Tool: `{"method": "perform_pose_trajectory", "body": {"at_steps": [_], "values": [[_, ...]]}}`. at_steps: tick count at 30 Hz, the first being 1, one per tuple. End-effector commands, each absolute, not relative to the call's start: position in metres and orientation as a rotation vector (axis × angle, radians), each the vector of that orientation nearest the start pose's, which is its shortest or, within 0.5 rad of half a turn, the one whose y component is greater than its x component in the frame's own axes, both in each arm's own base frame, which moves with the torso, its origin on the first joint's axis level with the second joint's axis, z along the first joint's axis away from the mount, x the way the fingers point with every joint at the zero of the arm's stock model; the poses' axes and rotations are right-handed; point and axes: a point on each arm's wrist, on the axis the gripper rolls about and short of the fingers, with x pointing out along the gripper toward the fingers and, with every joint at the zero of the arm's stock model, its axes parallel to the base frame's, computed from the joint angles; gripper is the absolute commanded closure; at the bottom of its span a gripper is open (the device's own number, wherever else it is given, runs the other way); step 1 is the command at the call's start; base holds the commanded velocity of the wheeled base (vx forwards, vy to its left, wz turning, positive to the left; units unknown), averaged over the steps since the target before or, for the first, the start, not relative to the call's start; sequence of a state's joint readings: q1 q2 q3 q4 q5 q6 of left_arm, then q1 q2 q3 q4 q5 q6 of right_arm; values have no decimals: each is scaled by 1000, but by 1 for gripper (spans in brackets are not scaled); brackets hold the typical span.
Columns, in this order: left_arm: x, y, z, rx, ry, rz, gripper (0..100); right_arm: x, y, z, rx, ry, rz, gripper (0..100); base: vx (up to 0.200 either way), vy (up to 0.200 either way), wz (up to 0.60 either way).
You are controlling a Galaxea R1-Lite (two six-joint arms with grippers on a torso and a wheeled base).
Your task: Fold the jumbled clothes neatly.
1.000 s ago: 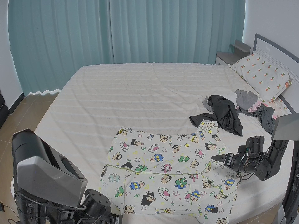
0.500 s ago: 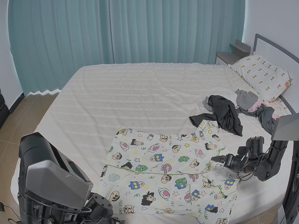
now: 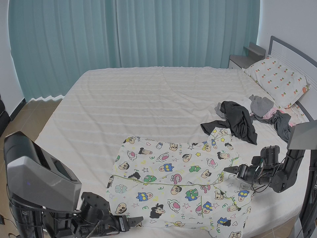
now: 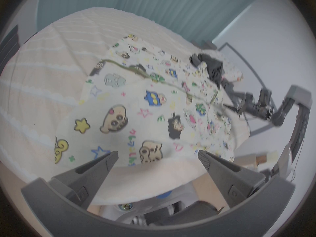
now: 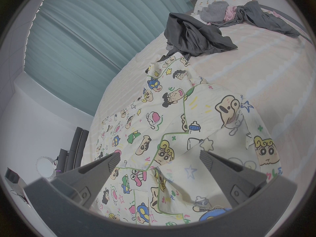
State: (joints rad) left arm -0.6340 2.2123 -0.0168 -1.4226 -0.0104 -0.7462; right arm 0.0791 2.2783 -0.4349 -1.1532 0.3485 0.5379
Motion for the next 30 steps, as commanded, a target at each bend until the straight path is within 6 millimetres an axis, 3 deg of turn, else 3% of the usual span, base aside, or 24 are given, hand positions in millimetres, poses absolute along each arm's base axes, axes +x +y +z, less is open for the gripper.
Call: {"method": "perform_pose_trajectory", "body": {"at_steps": [1, 7, 15, 23, 27, 30], "values": [[192, -87, -15, -532, 847, -90, 0, 297, 31, -26, 597, 787, 219, 0, 0, 0, 0], [194, -68, -39, -470, 908, 67, 0, 297, 31, -26, 597, 788, 219, 0, 0, 0, 0], [195, -75, -67, -307, 948, 115, 0, 297, 31, -26, 596, 788, 217, 0, 0, 0, 0], [207, -82, -69, -304, 885, 122, 0, 297, 32, -28, 590, 793, 219, 0, 0, 0, 0], [223, -83, -67, -298, 799, 178, 0, 297, 31, -28, 588, 793, 219, 0, 0, 0, 0], [238, -82, -54, -333, 719, 175, 0, 297, 32, -28, 588, 795, 220, 0, 0, 0, 0]]}}
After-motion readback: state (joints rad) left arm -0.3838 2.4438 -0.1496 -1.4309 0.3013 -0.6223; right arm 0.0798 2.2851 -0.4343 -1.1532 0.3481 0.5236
